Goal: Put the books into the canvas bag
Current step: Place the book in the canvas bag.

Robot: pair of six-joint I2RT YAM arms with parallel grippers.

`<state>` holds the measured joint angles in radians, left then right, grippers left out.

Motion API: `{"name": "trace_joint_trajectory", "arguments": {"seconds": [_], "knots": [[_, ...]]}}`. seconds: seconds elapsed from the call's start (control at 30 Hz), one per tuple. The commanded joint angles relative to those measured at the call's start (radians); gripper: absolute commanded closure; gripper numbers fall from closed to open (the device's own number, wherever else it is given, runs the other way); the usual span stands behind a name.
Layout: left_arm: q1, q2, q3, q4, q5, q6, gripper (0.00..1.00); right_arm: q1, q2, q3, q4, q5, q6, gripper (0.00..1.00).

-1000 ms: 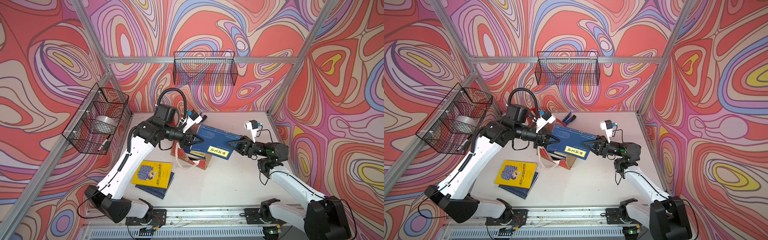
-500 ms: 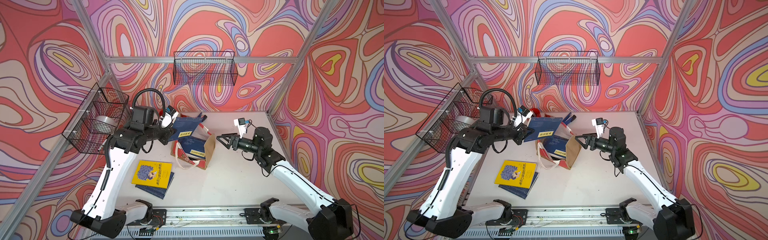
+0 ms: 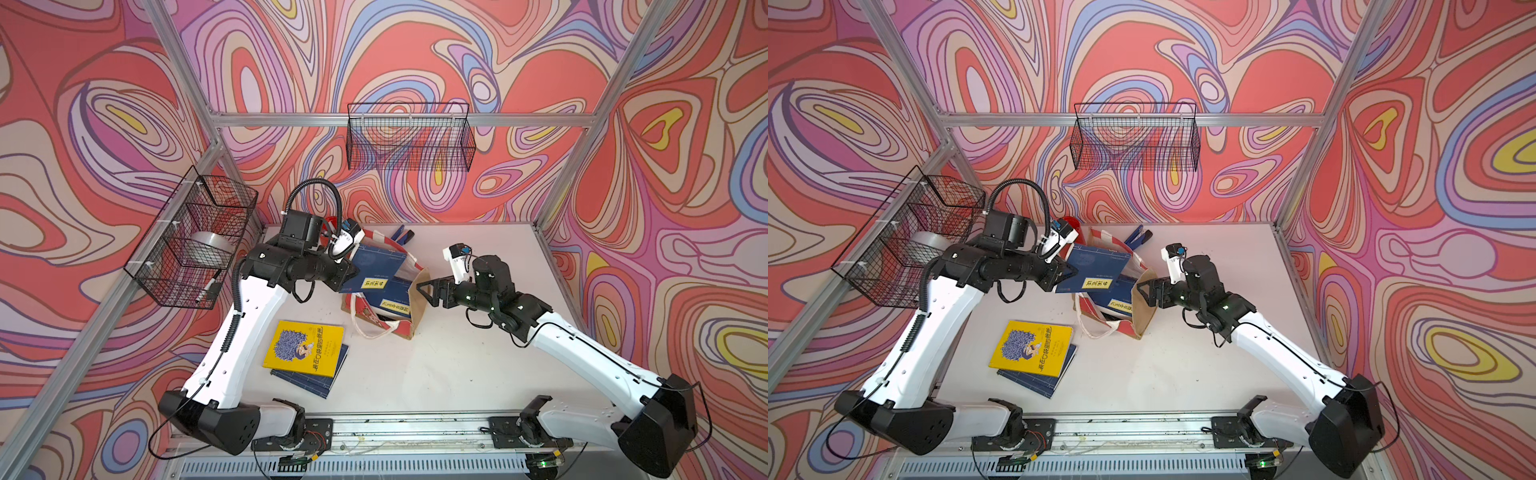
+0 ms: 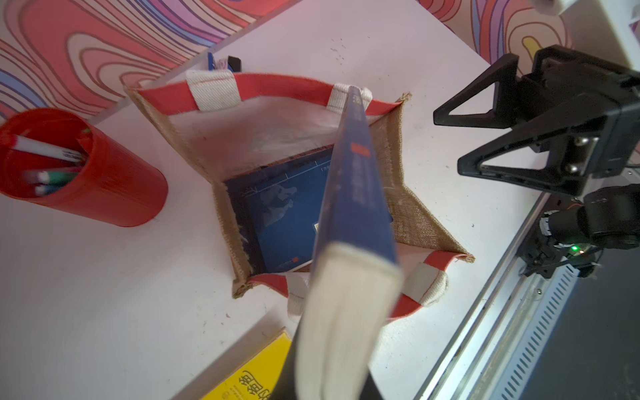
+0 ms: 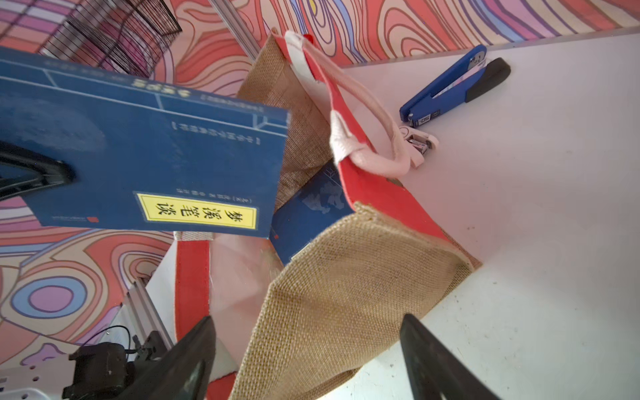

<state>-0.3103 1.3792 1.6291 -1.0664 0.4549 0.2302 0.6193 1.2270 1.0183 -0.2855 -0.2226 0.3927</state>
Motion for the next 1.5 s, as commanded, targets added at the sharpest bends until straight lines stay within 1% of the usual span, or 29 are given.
{"name": "trace_joint_trajectory", "arguments": {"seconds": [0.0,0.1,0.2,0.27,0.4,0.57,0.77,0.83,0.87,0.9,0.97,1.0,1.07,1.2,1.23,1.3,1.33,1.47], "knots": [[0.004,0.065,0.058,-0.061,0.109,-0.049,1.00,0.087,0.021,0.091,-0.116,0.146,-0.081,0.15],[0.000,0.157,0.135,-0.122,0.127,-0.076,1.00,0.134,0.052,0.145,-0.164,0.156,-0.110,0.15],[-0.019,0.244,0.215,-0.175,0.100,-0.114,1.00,0.171,0.095,0.196,-0.224,0.218,-0.120,0.15],[-0.049,0.293,0.248,-0.202,0.092,-0.117,1.00,0.179,0.099,0.194,-0.219,0.233,-0.117,0.14],[-0.131,0.390,0.300,-0.255,0.040,-0.106,1.00,0.180,0.081,0.184,-0.199,0.248,-0.103,0.14],[-0.162,0.459,0.320,-0.258,0.079,-0.117,1.00,0.180,0.062,0.188,-0.235,0.295,-0.112,0.13],[-0.159,0.533,0.299,-0.241,0.050,-0.127,1.00,0.179,0.054,0.175,-0.245,0.314,-0.106,0.13],[-0.152,0.564,0.302,-0.235,0.014,-0.144,1.00,0.179,0.052,0.168,-0.242,0.313,-0.101,0.13],[-0.148,0.577,0.304,-0.229,-0.006,-0.158,0.93,0.178,0.051,0.166,-0.242,0.310,-0.100,0.13],[-0.145,0.589,0.315,-0.230,-0.028,-0.166,0.81,0.180,0.047,0.163,-0.242,0.309,-0.100,0.13],[-0.141,0.586,0.322,-0.212,-0.057,-0.179,0.63,0.180,0.045,0.158,-0.241,0.310,-0.097,0.13],[-0.141,0.574,0.322,-0.197,-0.065,-0.183,0.56,0.180,0.045,0.157,-0.243,0.312,-0.097,0.13],[-0.141,0.539,0.320,-0.166,-0.073,-0.184,0.47,0.180,0.045,0.156,-0.249,0.308,-0.097,0.13],[-0.142,0.439,0.307,-0.109,-0.103,-0.184,0.36,0.181,0.045,0.145,-0.252,0.273,-0.105,0.13],[-0.141,0.416,0.307,-0.102,-0.120,-0.185,0.32,0.185,0.045,0.141,-0.250,0.264,-0.110,0.09],[-0.137,0.344,0.284,-0.063,-0.190,-0.201,0.24,0.204,0.049,0.134,-0.257,0.262,-0.118,0.07],[-0.132,0.312,0.269,-0.044,-0.227,-0.214,0.18,0.213,0.052,0.131,-0.257,0.263,-0.122,0.07],[-0.095,0.172,0.192,0.012,-0.344,-0.254,0.11,0.259,0.058,0.120,-0.231,0.252,-0.130,0.07]]}}
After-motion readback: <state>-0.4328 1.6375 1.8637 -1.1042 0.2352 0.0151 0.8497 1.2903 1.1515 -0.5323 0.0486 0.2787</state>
